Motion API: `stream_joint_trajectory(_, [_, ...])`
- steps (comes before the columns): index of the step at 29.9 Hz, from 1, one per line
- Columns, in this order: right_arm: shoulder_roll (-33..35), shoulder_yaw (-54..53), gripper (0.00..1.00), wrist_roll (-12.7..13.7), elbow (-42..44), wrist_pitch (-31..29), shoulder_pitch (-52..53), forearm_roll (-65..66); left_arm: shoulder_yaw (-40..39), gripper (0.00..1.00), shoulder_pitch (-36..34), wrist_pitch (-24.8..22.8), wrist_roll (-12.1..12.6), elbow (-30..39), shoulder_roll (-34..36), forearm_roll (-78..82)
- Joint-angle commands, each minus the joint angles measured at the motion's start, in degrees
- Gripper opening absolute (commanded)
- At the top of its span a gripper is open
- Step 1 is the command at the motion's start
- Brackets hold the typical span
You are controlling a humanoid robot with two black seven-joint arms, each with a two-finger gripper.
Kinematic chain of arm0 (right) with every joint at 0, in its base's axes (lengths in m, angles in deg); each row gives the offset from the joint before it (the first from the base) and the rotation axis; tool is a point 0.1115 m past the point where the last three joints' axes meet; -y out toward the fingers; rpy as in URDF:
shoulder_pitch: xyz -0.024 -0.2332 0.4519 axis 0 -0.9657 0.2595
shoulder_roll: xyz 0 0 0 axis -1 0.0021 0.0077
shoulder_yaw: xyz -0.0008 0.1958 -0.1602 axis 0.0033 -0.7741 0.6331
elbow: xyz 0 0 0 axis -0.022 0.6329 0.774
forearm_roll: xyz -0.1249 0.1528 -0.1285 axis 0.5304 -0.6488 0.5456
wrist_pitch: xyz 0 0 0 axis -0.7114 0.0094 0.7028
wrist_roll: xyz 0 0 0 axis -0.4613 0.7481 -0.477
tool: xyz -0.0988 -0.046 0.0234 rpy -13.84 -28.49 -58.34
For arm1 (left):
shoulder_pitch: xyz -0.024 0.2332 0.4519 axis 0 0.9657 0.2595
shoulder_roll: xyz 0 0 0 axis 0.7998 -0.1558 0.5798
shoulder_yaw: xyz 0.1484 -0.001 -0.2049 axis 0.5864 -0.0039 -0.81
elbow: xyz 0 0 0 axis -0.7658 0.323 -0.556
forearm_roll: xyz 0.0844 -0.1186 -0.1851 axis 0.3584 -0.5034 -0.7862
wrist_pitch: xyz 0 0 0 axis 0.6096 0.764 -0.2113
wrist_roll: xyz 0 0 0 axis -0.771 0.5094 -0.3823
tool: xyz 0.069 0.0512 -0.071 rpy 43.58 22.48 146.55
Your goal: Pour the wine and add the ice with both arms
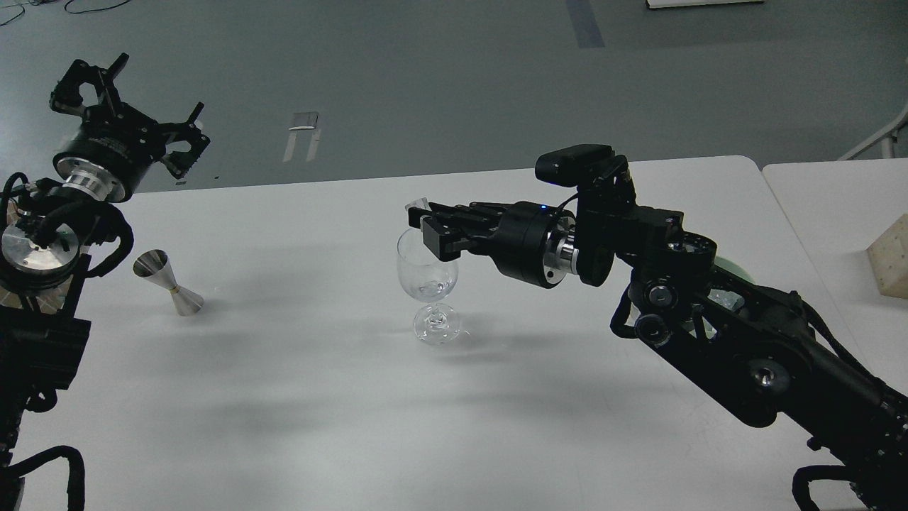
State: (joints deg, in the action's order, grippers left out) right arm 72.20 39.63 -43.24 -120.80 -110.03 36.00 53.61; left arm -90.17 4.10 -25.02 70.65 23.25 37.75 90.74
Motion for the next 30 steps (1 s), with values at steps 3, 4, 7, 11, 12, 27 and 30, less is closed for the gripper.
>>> stream_joint_trajectory(3, [0.0, -0.1, 0.31, -0.1, 0.1, 0.0, 0.1, 0.1, 0.0, 0.98, -0.1, 0.1, 0.0, 0.0, -0.1, 0.1])
stream_joint_trajectory(4, [0.1, -0.1, 0.37, -0.2, 0.1, 0.0, 0.1, 0.0, 0.0, 0.98, -0.1, 0.1, 0.0, 0.0, -0.1, 0.1])
stream_joint_trajectory(7, [0.0, -0.3, 0.93, -0.6, 0.1, 0.0, 0.2, 0.0, 0.0, 0.98, -0.1, 0.1, 0.0, 0.0, -0.1, 0.1])
stream_joint_trajectory(11, [0.0, -0.4, 0.93, -0.6, 0.0, 0.1, 0.3, 0.0, -0.1, 0.98, -0.2, 0.1, 0.0, 0.0, -0.1, 0.1])
stream_joint_trajectory(12, [0.1, -0.5, 0.93, -0.6, 0.0, 0.1, 0.4, 0.0, -0.1, 0.98, -0.3, 0.1, 0.0, 0.0, -0.1, 0.1])
stream_joint_trajectory(27, [-6.4, -14.0, 1.0, -0.2, 1.9, 2.1, 0.4, -6.1, -0.1, 0.98, -0.1, 0.0, -0.2, 0.0, -0.1, 0.1])
stream_joint_trajectory(30, [-6.4, -18.3, 1.0, -0.5, 3.7, 2.3, 0.4, -10.9, 0.0, 0.98, 0.0, 0.0, -0.3, 0.0, -0.4, 0.1])
